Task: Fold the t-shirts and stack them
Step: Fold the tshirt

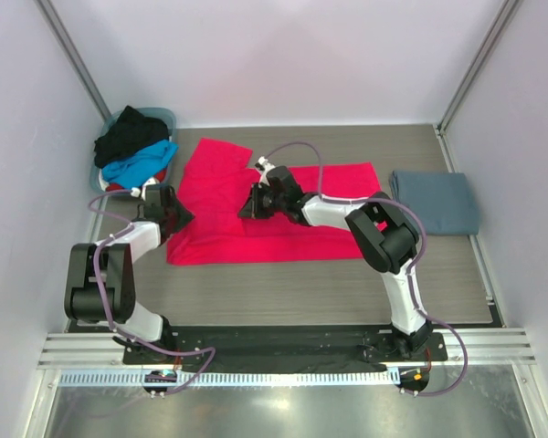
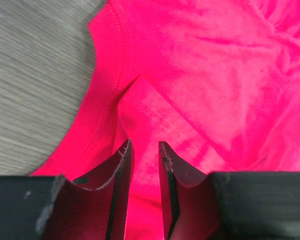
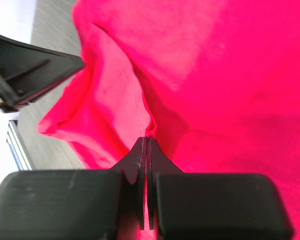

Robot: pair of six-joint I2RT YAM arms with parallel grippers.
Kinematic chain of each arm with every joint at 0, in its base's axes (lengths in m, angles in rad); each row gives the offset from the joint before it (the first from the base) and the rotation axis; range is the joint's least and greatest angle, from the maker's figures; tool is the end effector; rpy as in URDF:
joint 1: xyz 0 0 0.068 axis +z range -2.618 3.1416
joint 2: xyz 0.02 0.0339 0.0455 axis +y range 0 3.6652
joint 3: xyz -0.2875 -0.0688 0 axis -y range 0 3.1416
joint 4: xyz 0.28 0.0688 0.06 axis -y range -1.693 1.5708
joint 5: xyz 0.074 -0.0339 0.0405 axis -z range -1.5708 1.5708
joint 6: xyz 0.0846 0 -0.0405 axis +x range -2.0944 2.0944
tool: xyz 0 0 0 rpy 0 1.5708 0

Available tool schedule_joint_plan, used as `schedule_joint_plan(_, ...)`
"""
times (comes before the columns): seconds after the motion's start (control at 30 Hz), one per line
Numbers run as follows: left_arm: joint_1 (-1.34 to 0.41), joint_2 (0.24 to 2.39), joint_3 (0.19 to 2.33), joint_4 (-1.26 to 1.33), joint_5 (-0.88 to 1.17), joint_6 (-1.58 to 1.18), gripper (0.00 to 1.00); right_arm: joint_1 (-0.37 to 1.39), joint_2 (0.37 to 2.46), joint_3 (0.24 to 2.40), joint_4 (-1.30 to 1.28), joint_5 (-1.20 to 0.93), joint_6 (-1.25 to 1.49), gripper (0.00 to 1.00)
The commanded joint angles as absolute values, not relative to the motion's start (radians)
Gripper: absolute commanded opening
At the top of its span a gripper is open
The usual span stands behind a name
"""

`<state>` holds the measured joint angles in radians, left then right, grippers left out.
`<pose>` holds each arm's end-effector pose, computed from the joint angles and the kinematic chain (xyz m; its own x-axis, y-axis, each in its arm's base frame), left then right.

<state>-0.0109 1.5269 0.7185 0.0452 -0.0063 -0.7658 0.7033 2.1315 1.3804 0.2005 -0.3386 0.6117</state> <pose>0.3588 -0.0034 0.1300 -0.5026 -0.6877 -0.5239 -0.4745 0.7260 -0.4977 0.4010 0.3769 0.1293 -0.8010 0.0310 -0.5979 -0.4470 0.6334 0.6317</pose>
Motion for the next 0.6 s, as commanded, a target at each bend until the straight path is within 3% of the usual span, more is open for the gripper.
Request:
schedule_joint_plan(0.0,-0.005,1.505,0.752,0.015,-0.058,-0.739,0.31,0.706,2.059,1.362,0.295,-0.337,0.604,0.01)
schedule_joint_plan(0.57,-0.005,1.442,0.709,0.003,-0.003,-0.71,0.31,0.696,1.944,1.201,0.446,-0.258,0.615,0.01)
